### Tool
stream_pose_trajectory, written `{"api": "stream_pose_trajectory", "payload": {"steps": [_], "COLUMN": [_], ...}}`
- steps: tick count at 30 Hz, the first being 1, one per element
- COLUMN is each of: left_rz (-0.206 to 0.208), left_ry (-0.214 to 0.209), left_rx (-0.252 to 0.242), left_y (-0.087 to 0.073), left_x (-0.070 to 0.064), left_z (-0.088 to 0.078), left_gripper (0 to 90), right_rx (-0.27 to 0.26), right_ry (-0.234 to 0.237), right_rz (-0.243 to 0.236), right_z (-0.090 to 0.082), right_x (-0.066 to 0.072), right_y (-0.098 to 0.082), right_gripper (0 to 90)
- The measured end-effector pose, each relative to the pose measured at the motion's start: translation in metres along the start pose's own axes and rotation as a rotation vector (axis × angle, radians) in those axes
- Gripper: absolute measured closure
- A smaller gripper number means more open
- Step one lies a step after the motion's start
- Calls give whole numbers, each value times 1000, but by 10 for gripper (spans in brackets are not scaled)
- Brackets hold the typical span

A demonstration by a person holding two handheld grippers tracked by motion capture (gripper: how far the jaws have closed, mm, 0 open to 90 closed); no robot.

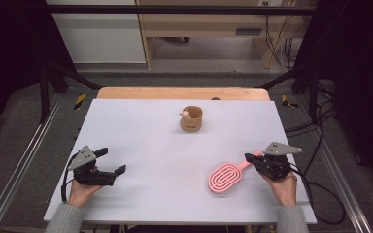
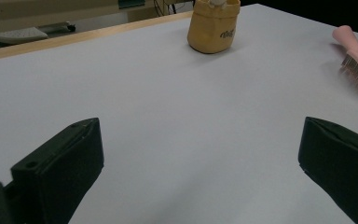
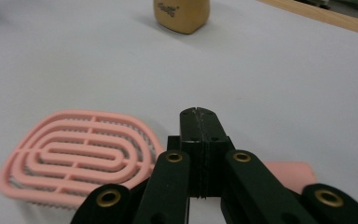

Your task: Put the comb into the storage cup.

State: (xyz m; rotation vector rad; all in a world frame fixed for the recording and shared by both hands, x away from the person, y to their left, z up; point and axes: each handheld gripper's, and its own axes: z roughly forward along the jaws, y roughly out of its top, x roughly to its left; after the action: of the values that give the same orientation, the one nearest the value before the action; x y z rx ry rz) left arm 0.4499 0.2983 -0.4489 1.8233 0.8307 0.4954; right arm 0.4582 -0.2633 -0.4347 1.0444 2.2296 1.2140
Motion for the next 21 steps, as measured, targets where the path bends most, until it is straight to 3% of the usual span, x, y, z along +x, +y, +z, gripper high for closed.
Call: {"api": "stream_pose_trajectory", "payload": {"steps": [8, 21], "left_rz": [1, 3], "left_ry": [2, 2], "left_rx": [4, 5], "left_y": [-1, -1], "left_x": [0, 0], "left_z": [1, 1], "left_gripper": [0, 0], "right_rx": [69, 138], "right_ry": [-81, -121], "right_rz": [13, 26], "right_z": [22, 41], "right_x": [-18, -30], "right_y": [1, 2], "right_gripper": [900, 900]}}
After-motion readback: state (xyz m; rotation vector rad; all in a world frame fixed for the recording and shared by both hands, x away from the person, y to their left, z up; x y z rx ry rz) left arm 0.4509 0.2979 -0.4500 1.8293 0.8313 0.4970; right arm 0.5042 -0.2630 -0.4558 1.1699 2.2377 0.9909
